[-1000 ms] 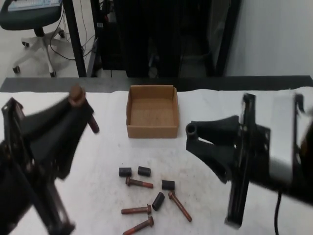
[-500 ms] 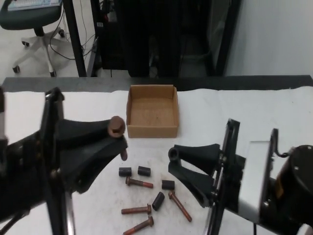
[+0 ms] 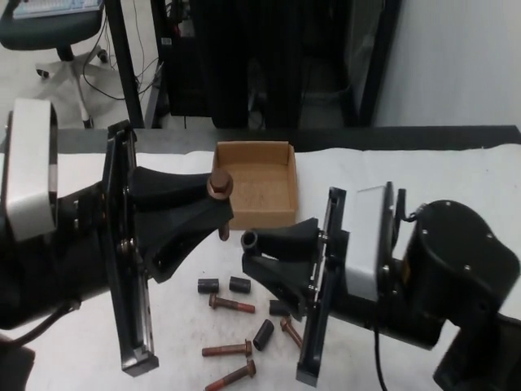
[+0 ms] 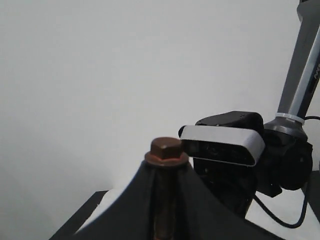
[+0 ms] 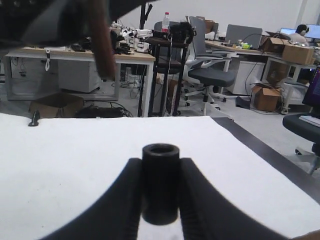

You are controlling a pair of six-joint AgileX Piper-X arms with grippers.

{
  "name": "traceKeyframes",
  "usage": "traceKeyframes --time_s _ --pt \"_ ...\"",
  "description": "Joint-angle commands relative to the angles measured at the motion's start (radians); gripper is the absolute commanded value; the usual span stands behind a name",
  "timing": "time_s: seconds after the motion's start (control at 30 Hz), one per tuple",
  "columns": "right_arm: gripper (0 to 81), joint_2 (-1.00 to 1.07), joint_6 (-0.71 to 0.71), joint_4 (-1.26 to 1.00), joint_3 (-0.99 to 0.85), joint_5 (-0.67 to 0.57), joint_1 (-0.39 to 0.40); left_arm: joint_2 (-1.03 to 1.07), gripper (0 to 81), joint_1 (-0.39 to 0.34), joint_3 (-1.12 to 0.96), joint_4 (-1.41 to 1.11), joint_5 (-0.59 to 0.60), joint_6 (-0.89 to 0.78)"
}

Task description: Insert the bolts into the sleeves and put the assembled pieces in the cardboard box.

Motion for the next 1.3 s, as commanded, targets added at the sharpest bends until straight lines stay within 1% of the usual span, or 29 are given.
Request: traceKeyframes --time_s 0.0,0.17,0.27,0.4,0.53,0.6,0.8,1.0,1.07,1.27 --pt "0.8 0.034 -0.008 -0.021 -0.022 -0.009 0.002 -0.001 0.3 -0.004 -0.011 -0.012 0.009 0.013" --pt "0.8 0.059 -0.008 -0.058 -0.043 -0.019 0.004 -0.001 0.3 -0.004 -0.011 -0.012 0.009 0.013" --pt "0.8 0.059 0.009 -0.124 -0.044 -0.061 0.004 -0.001 0.3 -0.004 -0.011 -0.012 0.006 0.013" --pt "0.8 0.059 0.023 -0.169 -0.044 -0.069 0.004 -0.001 0.3 -0.004 -0.011 -0.012 -0.006 0.020" --pt "0.8 0.059 0.023 -0.181 -0.044 -0.112 0.004 -0.001 0.3 -0.004 -0.011 -0.012 -0.023 0.037" --pt "0.8 0.059 0.023 -0.188 -0.044 -0.114 0.004 -0.001 0.3 -0.004 -0.011 -0.012 -0.037 0.040" --pt "0.8 0.059 0.023 -0.191 -0.044 -0.150 0.004 -0.001 0.3 -0.004 -0.029 -0.012 -0.037 0.040" --pt "0.8 0.059 0.043 -0.213 -0.044 -0.150 0.004 0.009 0.3 -0.004 -0.032 -0.012 -0.027 0.028" --pt "0.8 0.059 0.080 -0.220 -0.052 -0.145 0.004 0.022 0.3 -0.009 -0.032 -0.012 -0.028 0.028" --pt "0.8 0.059 0.083 -0.221 -0.067 -0.142 0.004 0.078 0.3 -0.054 -0.032 -0.012 -0.037 0.047"
